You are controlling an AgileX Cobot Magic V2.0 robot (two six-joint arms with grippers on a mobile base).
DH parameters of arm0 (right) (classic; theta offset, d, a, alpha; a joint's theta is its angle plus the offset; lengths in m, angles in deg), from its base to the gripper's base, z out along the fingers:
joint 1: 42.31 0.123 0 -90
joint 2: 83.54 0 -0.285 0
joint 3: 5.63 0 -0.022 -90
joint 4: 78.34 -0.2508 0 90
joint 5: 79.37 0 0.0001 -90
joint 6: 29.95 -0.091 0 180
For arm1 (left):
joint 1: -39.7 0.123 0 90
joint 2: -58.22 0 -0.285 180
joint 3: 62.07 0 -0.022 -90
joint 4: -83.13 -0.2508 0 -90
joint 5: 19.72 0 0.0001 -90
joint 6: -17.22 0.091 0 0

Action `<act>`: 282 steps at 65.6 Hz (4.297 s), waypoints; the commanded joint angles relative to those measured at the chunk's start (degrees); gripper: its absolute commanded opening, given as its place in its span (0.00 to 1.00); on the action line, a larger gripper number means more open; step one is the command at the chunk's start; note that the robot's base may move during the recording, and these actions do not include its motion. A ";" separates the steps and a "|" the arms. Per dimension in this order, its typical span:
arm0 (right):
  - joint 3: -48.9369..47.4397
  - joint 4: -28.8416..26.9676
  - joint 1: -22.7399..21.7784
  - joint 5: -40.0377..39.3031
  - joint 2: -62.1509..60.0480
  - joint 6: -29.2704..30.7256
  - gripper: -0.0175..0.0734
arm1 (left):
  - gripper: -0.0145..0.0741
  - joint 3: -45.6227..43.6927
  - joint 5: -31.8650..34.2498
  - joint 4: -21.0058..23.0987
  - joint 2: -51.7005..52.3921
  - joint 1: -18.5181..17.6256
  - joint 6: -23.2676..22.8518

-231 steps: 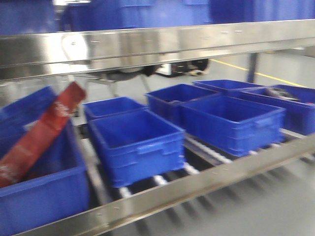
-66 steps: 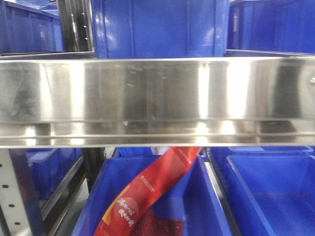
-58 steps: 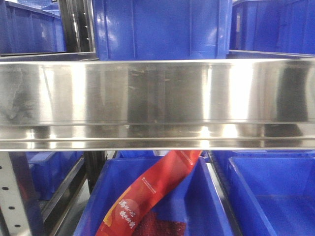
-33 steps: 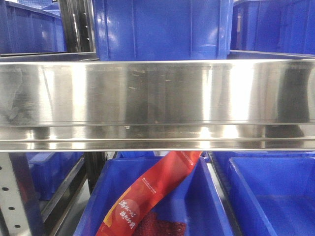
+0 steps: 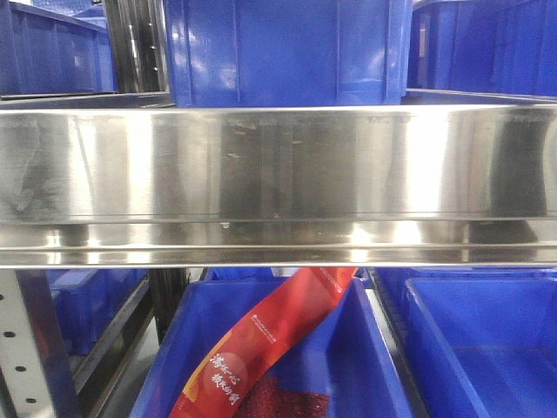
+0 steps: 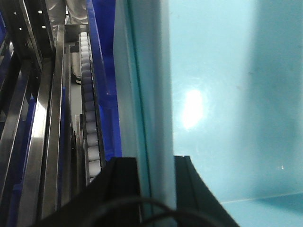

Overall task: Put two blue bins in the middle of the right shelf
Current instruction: 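Drive the base up to the shelf front holding the teal bin, then raise the teal bin above the upper shelf rail with both grippers, then push the teal bin forward onto the upper shelf with both grippers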

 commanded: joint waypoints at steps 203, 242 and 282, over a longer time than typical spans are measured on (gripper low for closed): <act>22.75 11.20 2.52 -3.65 -15.49 -0.12 0.51 | 0.51 22.15 -2.37 -1.23 19.13 -2.57 1.35; 42.93 12.71 -3.68 -13.62 -28.79 -1.19 0.02 | 0.04 50.69 14.68 -5.75 40.51 6.70 -1.06; 89.34 13.35 -3.68 -43.90 -73.40 -0.97 0.02 | 0.04 90.11 30.48 -2.03 81.64 7.42 -0.55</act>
